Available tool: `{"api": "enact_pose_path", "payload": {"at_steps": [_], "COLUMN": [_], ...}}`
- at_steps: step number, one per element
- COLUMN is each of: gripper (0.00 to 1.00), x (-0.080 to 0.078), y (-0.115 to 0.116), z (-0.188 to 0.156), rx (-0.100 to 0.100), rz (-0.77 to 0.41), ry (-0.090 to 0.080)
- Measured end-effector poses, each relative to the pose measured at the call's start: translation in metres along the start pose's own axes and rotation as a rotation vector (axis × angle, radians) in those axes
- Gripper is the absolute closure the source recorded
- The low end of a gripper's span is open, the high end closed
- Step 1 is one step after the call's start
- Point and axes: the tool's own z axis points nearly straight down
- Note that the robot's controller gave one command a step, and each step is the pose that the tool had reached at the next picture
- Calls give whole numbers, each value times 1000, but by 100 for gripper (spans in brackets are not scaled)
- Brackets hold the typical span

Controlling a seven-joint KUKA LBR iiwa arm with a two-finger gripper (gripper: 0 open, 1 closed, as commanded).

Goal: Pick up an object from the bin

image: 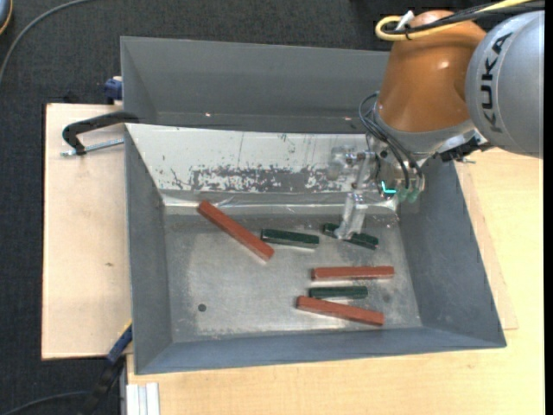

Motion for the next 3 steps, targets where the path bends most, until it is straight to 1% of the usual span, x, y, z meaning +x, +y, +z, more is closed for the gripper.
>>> {"api": "enact_pose_path", "payload": {"at_steps": [1, 2, 3], "gripper": [0, 100, 100], "x": [-2, -3, 60], "y": [16, 16, 19], "z": [131, 128, -62], "rx": [1, 1, 5], "rz": [-232, -230, -462], "ry": [-1, -7, -19]}}
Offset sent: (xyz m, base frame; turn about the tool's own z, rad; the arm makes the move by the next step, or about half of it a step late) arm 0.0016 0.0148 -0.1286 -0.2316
